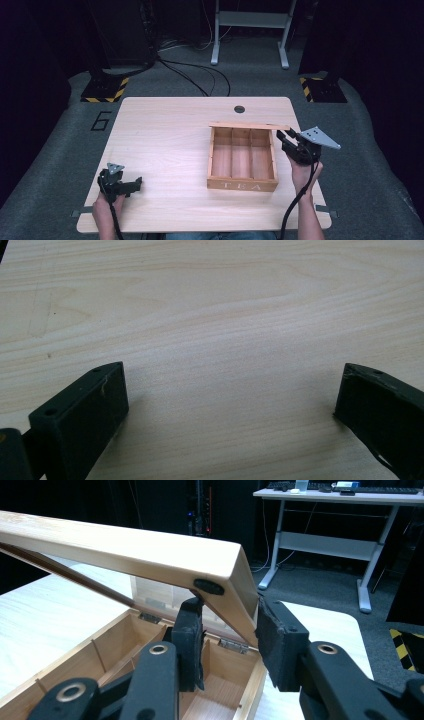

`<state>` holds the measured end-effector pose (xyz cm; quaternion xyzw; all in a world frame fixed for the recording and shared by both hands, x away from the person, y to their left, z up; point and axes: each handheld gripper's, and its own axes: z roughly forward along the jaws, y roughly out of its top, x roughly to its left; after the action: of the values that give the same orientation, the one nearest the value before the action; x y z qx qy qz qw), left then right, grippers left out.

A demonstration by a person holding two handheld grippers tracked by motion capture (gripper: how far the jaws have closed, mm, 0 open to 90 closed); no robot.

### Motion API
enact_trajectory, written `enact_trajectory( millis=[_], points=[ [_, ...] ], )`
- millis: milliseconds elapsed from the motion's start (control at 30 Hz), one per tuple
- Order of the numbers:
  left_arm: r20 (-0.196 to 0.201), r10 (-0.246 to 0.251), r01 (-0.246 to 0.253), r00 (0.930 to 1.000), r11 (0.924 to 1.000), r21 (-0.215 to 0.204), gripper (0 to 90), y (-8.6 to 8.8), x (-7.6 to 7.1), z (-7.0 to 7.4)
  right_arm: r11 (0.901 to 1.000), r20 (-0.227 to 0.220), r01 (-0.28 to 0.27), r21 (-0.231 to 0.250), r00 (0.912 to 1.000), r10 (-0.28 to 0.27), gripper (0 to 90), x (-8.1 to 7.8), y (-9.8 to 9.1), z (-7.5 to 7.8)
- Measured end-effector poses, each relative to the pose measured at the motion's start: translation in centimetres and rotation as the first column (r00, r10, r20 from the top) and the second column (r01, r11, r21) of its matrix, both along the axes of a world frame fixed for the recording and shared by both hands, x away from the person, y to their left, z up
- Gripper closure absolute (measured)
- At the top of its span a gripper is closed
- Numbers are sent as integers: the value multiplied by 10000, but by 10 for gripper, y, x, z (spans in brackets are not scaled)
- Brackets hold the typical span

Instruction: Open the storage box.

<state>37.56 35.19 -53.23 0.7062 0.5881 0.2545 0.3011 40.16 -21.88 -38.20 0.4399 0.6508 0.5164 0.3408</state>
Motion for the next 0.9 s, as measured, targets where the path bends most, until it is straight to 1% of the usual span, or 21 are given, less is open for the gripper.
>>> enact_trajectory(
  millis=[467, 900],
  points=[
    [-2, 0, 0, 10000, 10000, 1, 5, 0, 0, 0, 10000, 55, -11, 3, 10000, 11, 630, 13, 0, 10],
    [8, 7, -7, 10000, 10000, -5, 5, 0, 0, 0, 10000, -114, -57, -44, 9999, 57, 632, 30, -2, 23]
  ],
)
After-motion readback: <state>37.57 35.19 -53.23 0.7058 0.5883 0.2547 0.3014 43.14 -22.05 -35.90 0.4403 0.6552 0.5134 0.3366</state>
